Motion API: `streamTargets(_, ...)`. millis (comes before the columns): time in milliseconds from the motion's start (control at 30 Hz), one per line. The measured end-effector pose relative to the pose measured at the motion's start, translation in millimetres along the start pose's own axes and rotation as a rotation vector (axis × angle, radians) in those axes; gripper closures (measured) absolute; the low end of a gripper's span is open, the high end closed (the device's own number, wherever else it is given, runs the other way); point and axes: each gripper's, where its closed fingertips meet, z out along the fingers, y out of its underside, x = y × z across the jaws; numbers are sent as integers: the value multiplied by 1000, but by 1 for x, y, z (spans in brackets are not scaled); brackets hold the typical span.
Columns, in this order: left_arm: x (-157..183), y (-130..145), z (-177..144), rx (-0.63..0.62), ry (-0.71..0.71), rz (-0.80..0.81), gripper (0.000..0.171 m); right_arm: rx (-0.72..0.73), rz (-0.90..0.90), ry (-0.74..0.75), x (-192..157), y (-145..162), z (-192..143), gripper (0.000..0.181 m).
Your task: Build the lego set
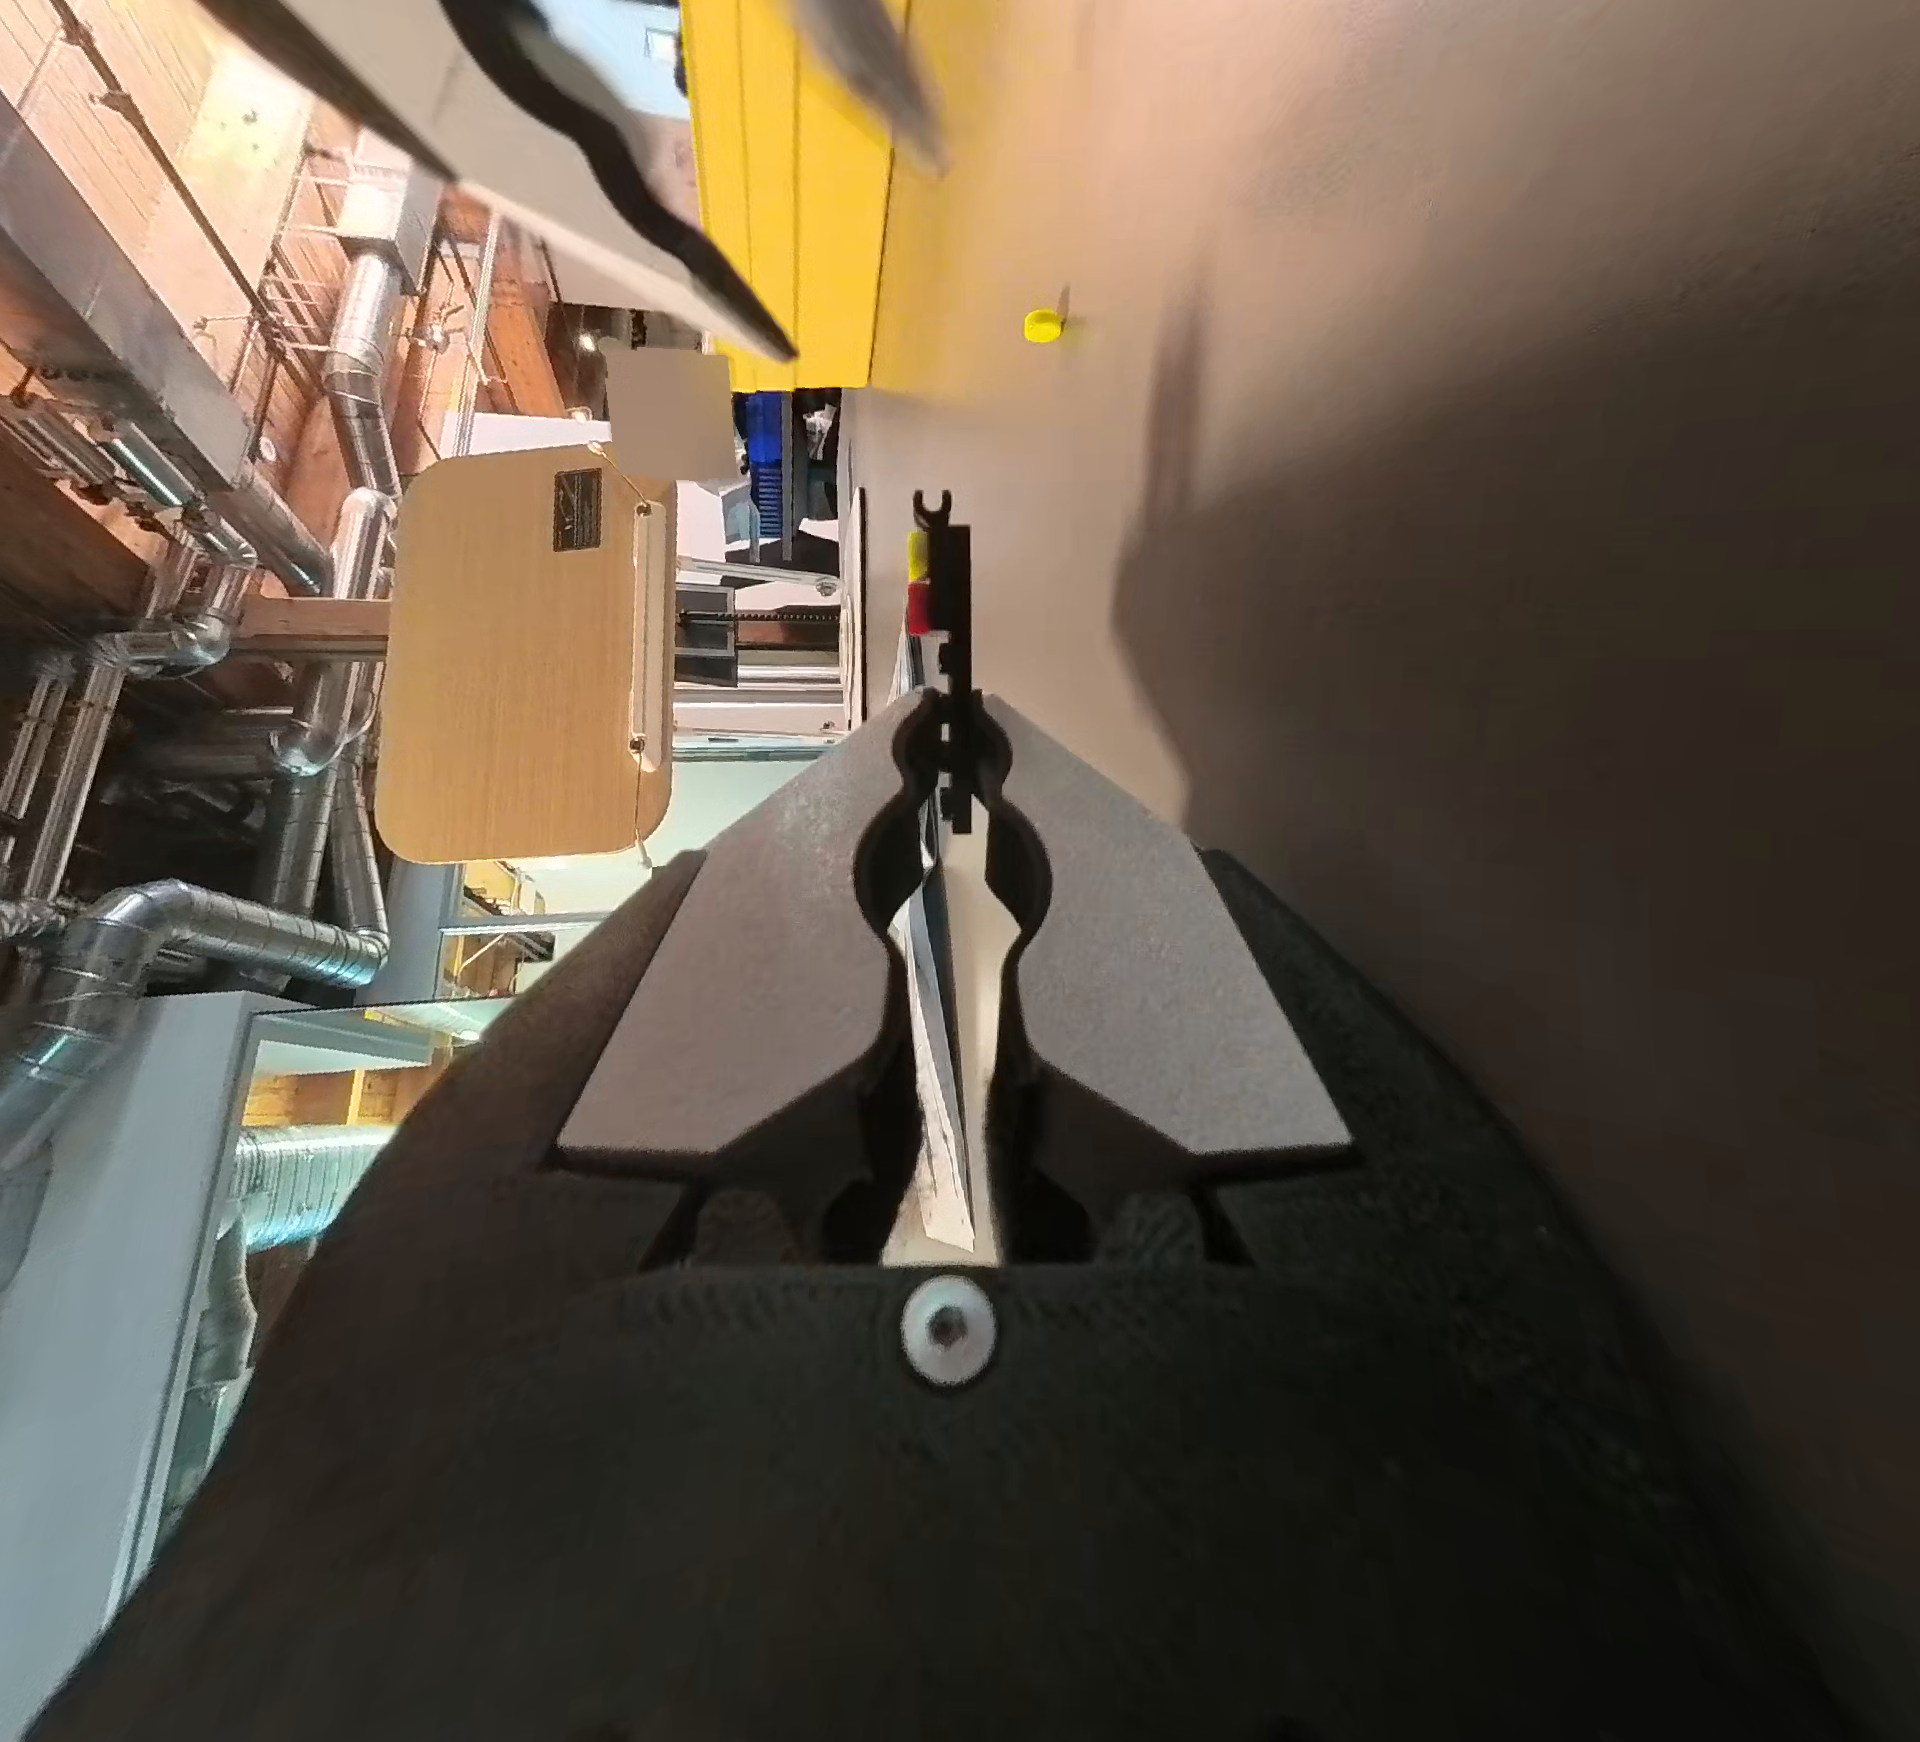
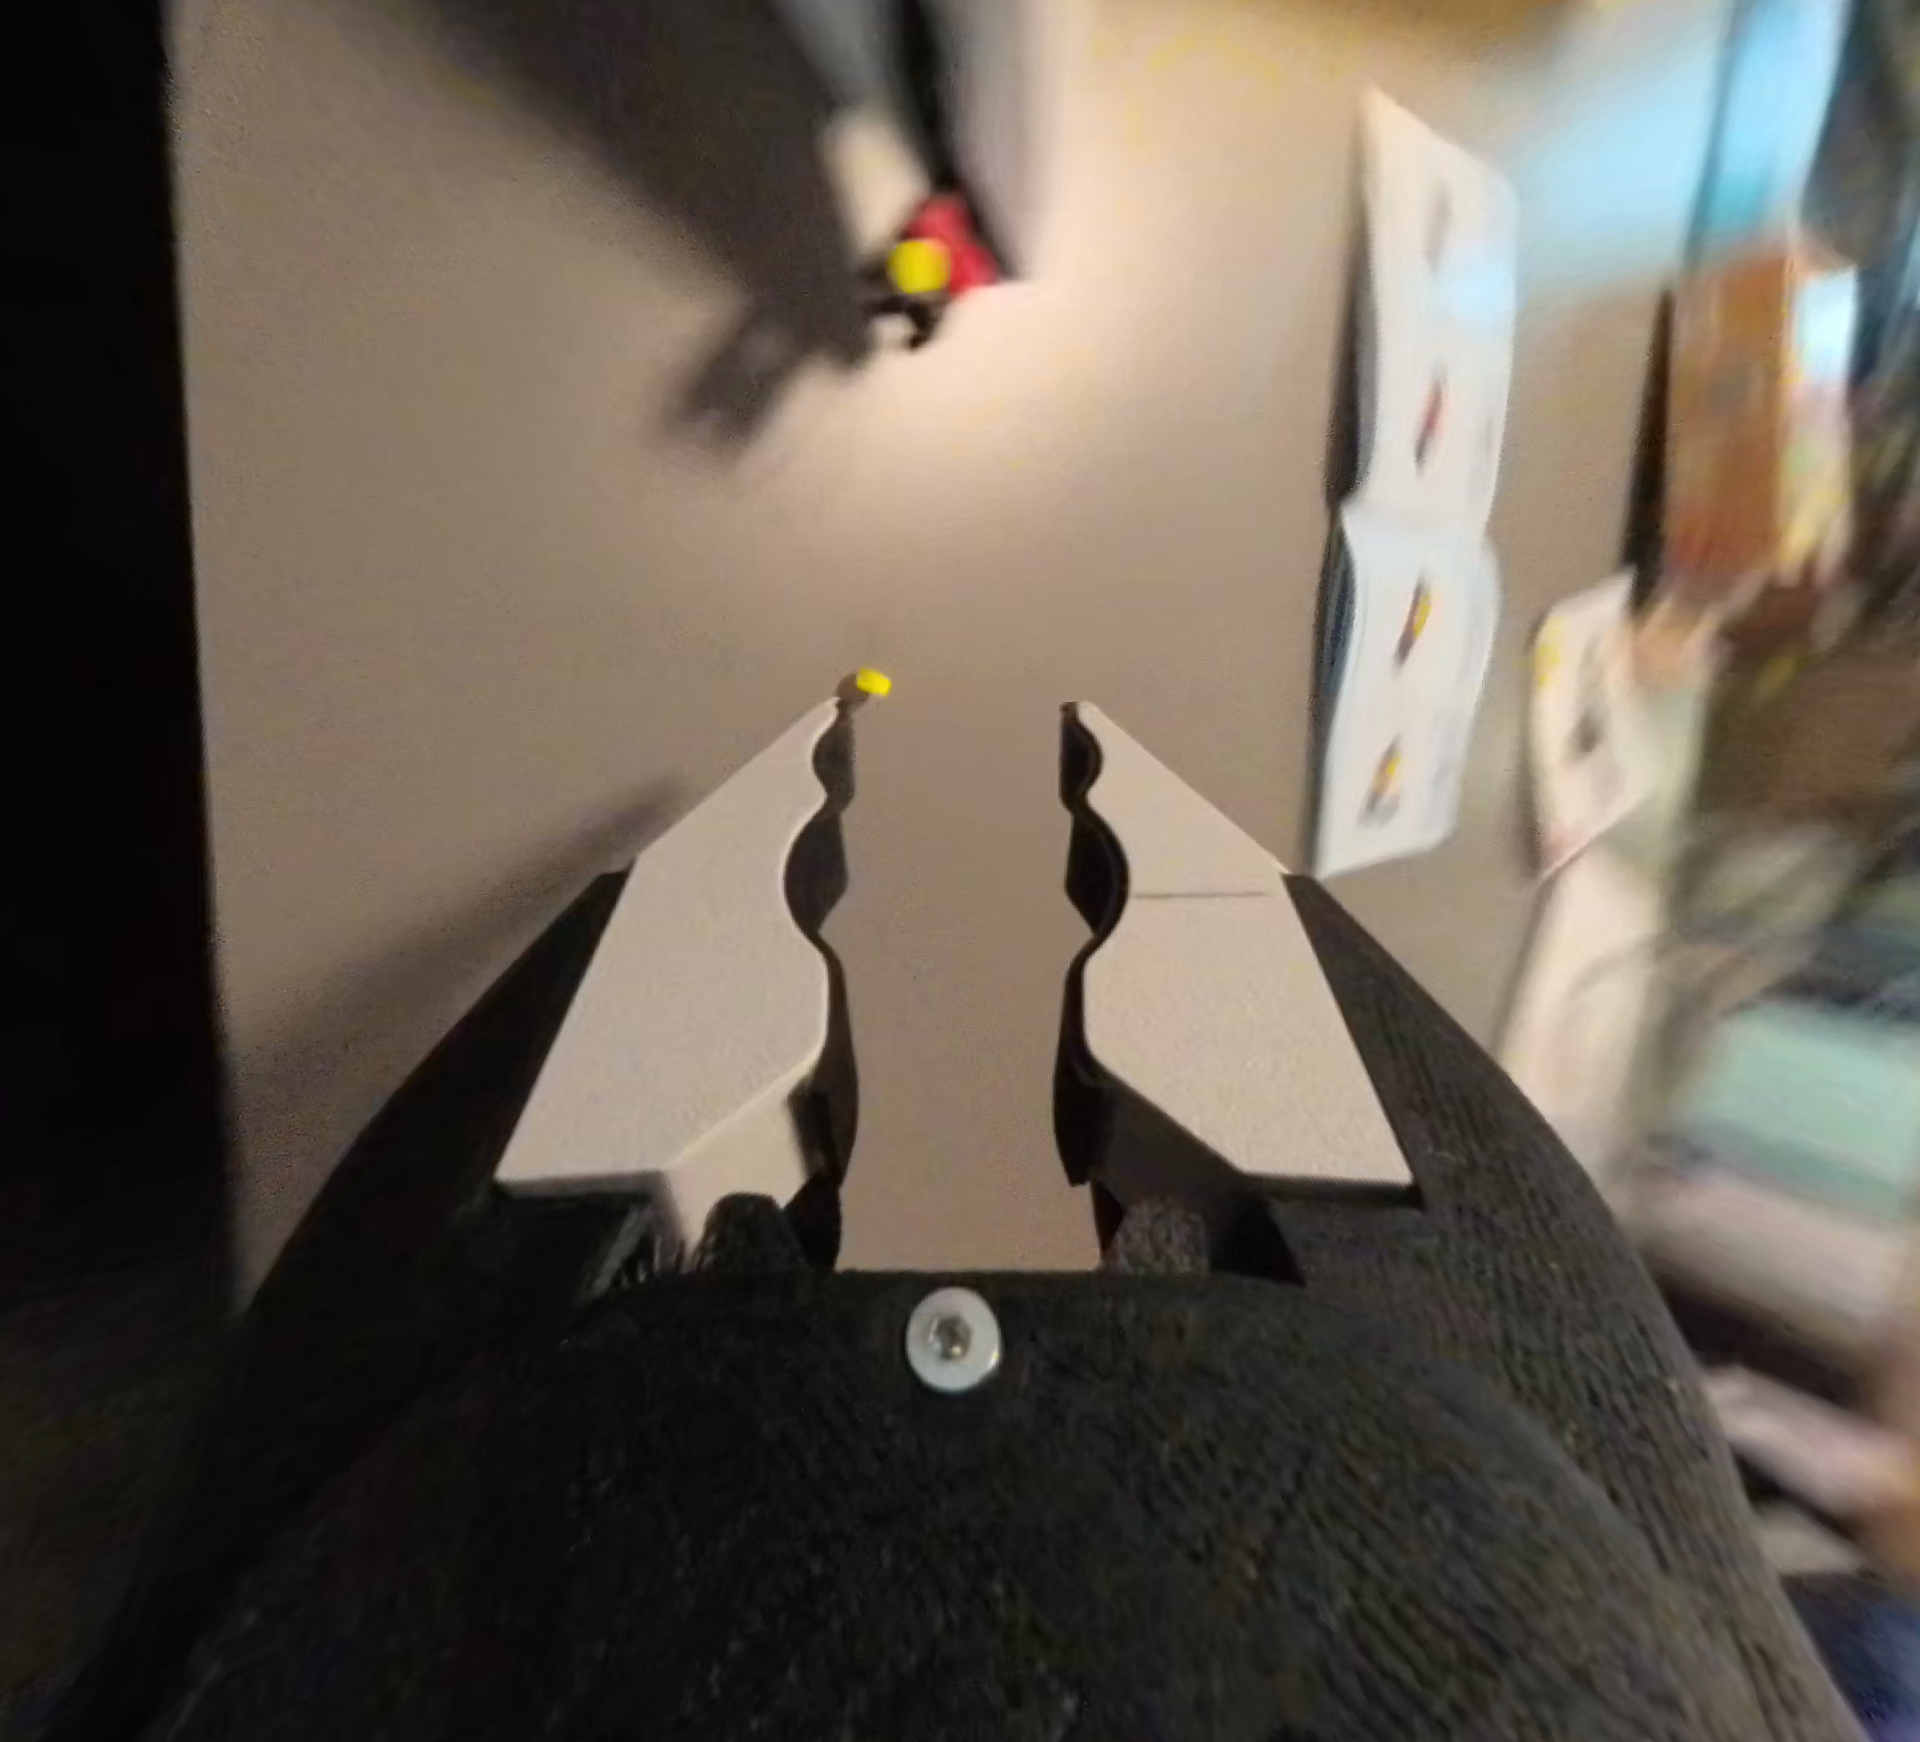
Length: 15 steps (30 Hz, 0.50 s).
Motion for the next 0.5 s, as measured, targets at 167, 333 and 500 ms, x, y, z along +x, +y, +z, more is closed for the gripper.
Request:
streamTargets(167, 1, 0, 1, 2, 18, -16, 168, 197, 657, -7, -6, 9, 15, 157)
streamTargets(333, 3, -1, 1, 5, 24, -21, 168, 298, 720, -65, -10, 7, 24, 161)
streamTargets(500, 4, -2, 1, 9, 31, -27, 168, 289, 683, -111, -14, 9, 31, 161)
